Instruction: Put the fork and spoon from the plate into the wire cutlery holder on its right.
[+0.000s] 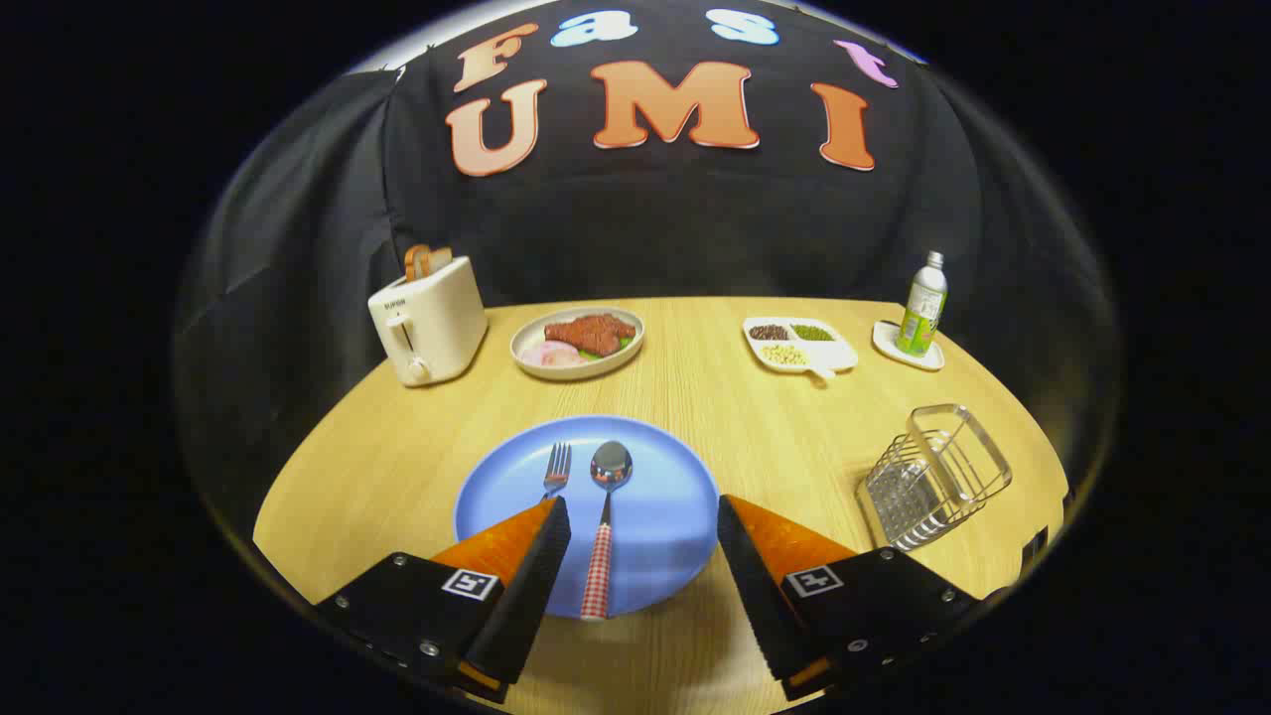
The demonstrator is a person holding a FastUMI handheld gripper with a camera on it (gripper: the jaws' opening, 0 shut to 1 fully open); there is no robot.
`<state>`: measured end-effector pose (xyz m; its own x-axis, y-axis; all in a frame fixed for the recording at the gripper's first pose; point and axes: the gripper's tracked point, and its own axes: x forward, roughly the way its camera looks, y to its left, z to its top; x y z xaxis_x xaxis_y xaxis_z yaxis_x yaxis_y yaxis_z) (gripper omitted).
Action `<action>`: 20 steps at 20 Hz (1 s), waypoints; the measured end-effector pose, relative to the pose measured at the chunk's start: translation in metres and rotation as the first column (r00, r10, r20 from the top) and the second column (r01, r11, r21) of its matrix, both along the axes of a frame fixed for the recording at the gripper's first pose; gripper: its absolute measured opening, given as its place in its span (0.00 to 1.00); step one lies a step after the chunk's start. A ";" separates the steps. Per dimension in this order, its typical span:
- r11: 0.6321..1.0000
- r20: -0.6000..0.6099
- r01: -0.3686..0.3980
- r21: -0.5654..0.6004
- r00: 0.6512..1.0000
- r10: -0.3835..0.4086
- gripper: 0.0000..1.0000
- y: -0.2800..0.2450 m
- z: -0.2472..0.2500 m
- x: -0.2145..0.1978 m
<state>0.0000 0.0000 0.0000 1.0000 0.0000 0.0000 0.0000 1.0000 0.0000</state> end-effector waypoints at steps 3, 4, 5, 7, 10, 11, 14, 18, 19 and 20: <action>1.000 -0.062 -0.020 -0.015 0.998 0.019 0.77 0.011 -0.017 0.007; 0.999 -0.074 -0.026 -0.027 0.997 0.024 0.72 0.014 -0.020 0.009; 0.999 -0.084 -0.028 -0.037 0.996 0.025 0.69 0.015 -0.021 0.009; 0.999 -0.107 -0.032 -0.043 0.994 0.027 0.61 0.017 -0.027 0.012; 0.999 -0.166 -0.041 -0.026 0.986 0.036 0.50 0.021 -0.040 0.019; 0.999 -0.175 -0.041 -0.020 0.984 0.036 0.46 0.022 -0.041 0.021; 0.999 -0.190 -0.042 -0.026 0.981 0.036 0.33 0.024 -0.044 0.024; 0.999 -0.193 -0.017 -0.032 0.981 0.011 0.12 0.023 -0.037 0.024; 0.999 -0.190 -0.014 -0.044 0.982 0.005 0.10 0.021 -0.033 0.022; 0.999 -0.180 -0.013 -0.049 0.984 0.004 0.08 0.020 -0.025 0.019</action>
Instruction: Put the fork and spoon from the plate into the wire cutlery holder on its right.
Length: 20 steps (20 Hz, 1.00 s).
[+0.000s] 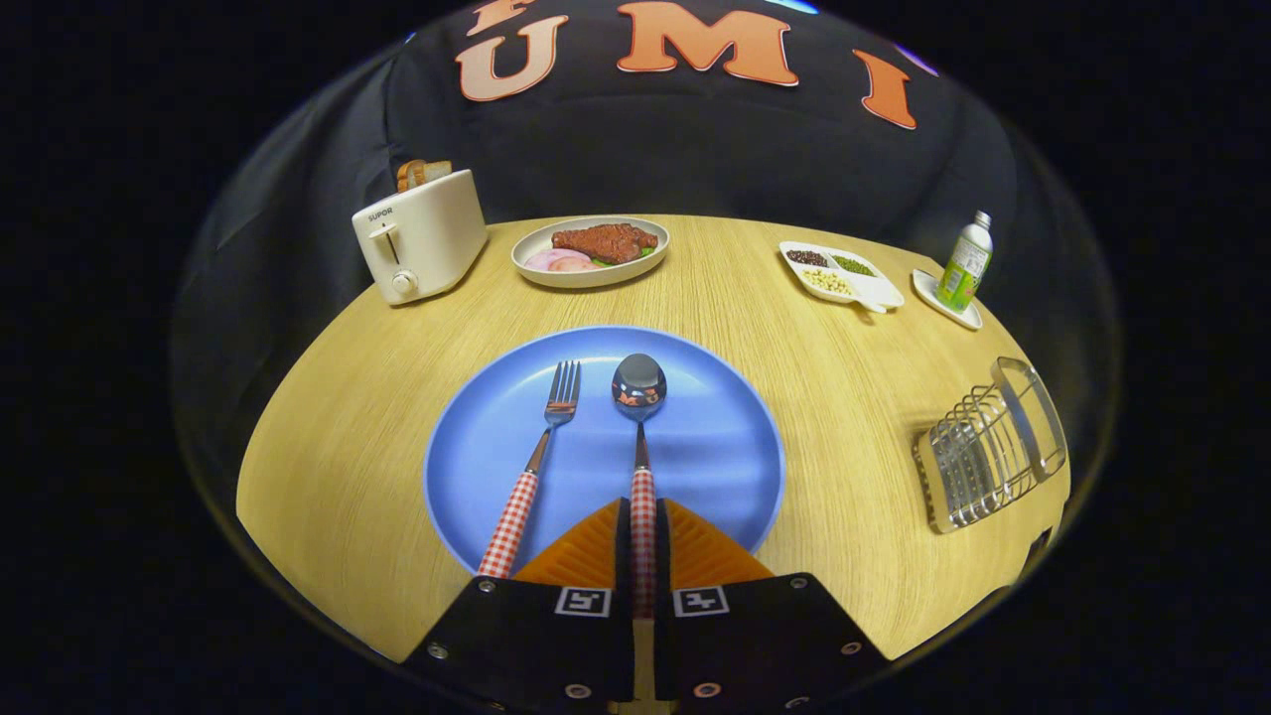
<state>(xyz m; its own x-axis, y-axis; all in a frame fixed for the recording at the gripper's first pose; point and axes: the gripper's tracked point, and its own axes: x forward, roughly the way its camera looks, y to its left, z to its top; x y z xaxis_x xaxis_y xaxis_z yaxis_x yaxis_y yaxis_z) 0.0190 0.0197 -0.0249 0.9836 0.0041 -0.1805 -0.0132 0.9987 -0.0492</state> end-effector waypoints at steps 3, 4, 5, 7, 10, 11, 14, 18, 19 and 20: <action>1.000 0.013 -0.015 0.009 1.000 0.015 0.08 -0.011 0.025 -0.015; 1.000 0.012 -0.021 0.013 1.000 0.021 0.08 -0.016 0.033 -0.022; 0.999 0.015 -0.030 0.016 0.999 0.030 0.08 -0.022 0.041 -0.028; 0.999 0.033 -0.035 0.013 0.999 0.035 0.08 -0.038 0.059 -0.043; 1.000 0.083 -0.016 0.016 0.996 0.014 0.08 -0.064 0.087 -0.064; 0.999 0.102 -0.016 0.028 0.995 0.013 0.08 -0.070 0.095 -0.071; 0.999 0.132 -0.013 0.052 0.991 0.006 0.08 -0.087 0.110 -0.089; 0.997 0.162 0.014 0.081 0.986 -0.027 0.08 -0.117 0.122 -0.108; 0.996 0.162 0.019 0.087 0.986 -0.033 0.08 -0.125 0.121 -0.113; 0.996 0.156 0.023 0.090 0.987 -0.037 0.08 -0.134 0.119 -0.118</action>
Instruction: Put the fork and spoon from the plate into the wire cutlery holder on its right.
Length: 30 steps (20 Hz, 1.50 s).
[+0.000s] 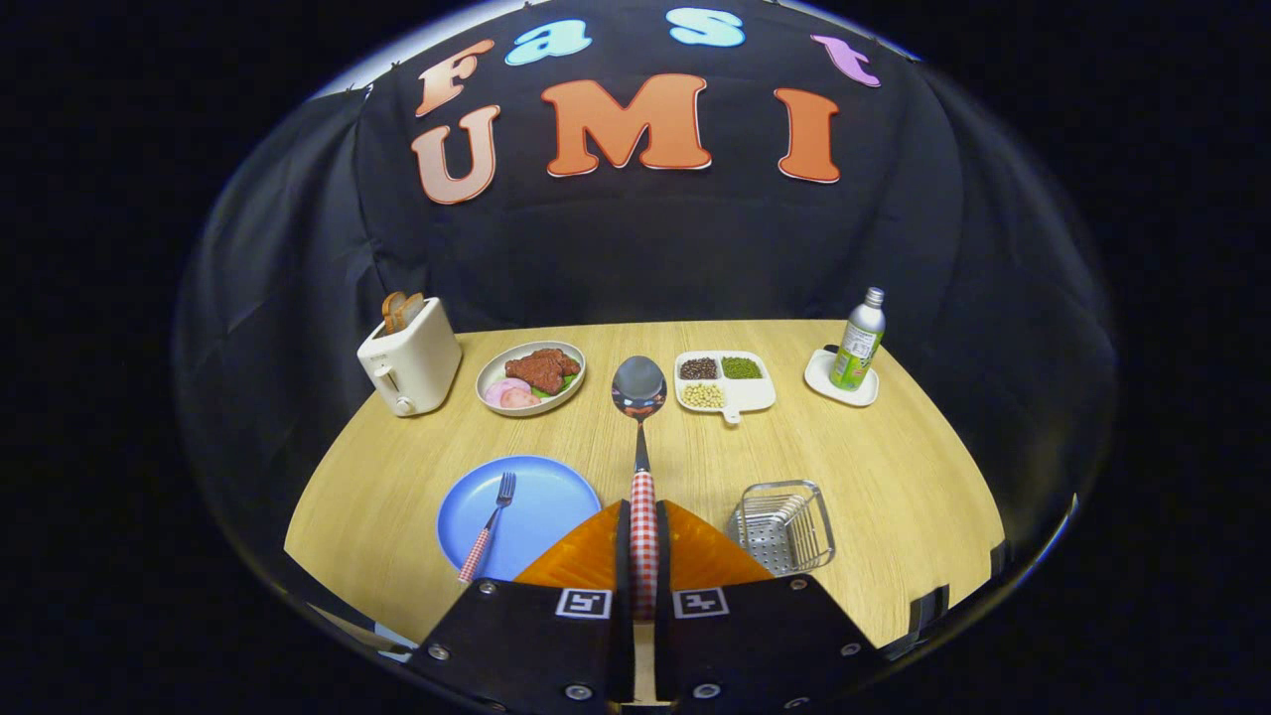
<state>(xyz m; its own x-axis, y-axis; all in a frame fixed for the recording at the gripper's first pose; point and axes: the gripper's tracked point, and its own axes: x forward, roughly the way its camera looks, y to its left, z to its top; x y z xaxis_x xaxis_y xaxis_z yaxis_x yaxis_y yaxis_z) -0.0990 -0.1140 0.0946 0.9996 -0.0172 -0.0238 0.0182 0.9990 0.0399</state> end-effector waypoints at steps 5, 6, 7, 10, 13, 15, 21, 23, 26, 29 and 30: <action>0.999 -0.090 0.014 -0.029 0.996 -0.017 0.08 -0.052 -0.017 -0.021; 0.998 -0.112 0.020 -0.052 0.993 -0.026 0.08 -0.064 -0.020 -0.025; 0.997 -0.137 0.021 -0.075 0.990 -0.031 0.08 -0.075 -0.024 -0.027; 0.994 -0.209 -0.006 -0.106 0.978 -0.017 0.08 -0.093 -0.033 -0.031; 0.994 -0.295 -0.057 -0.095 0.955 0.027 0.08 -0.102 -0.045 -0.033; 0.990 -0.343 -0.078 -0.118 0.939 0.033 0.08 -0.111 -0.052 -0.032; 0.986 -0.461 -0.128 -0.111 0.885 0.063 0.08 -0.120 -0.066 -0.030; 0.981 -0.529 -0.160 -0.109 0.845 0.079 0.08 -0.121 -0.074 -0.033; 0.971 -0.594 -0.194 -0.139 0.801 0.075 0.08 -0.122 -0.071 -0.026; 0.959 -0.651 -0.224 -0.175 0.757 0.058 0.08 -0.123 -0.073 -0.017; 0.954 -0.670 -0.234 -0.185 0.741 0.052 0.08 -0.122 -0.074 -0.014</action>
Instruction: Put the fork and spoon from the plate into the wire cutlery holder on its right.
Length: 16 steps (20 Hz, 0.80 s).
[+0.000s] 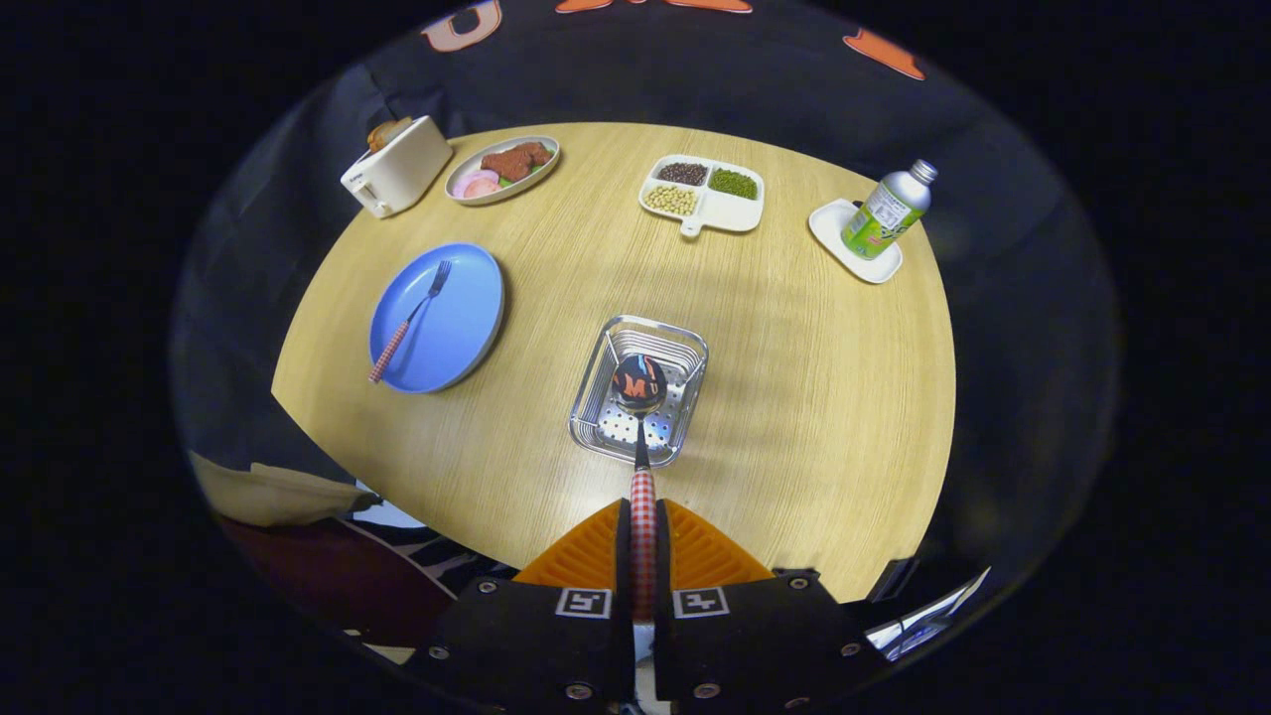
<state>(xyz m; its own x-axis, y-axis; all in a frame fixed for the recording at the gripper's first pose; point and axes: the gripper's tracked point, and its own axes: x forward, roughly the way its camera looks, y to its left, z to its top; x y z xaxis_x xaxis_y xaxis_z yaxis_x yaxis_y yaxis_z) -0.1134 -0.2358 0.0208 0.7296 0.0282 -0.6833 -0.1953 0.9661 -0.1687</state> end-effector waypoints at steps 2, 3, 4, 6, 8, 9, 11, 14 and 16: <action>1.000 -0.036 -0.011 -0.014 0.999 0.010 0.08 0.004 -0.001 0.006; 1.000 -0.050 -0.015 -0.018 0.999 0.014 0.08 0.006 -0.001 0.009; 1.000 -0.060 -0.017 -0.023 0.998 0.015 0.08 0.007 -0.001 0.012; 0.999 -0.076 -0.024 -0.038 0.997 0.021 0.08 0.009 0.000 0.018; 0.998 -0.094 -0.026 -0.056 0.995 0.021 0.08 0.009 -0.002 0.023; 0.998 -0.104 -0.029 -0.063 0.994 0.022 0.08 0.010 -0.003 0.024; 0.998 -0.125 -0.029 -0.063 0.992 0.021 0.08 0.010 -0.004 0.028; 0.998 -0.141 -0.017 -0.057 0.990 0.009 0.09 0.011 -0.005 0.033; 0.999 -0.141 -0.009 -0.053 0.990 0.002 0.11 0.010 -0.005 0.036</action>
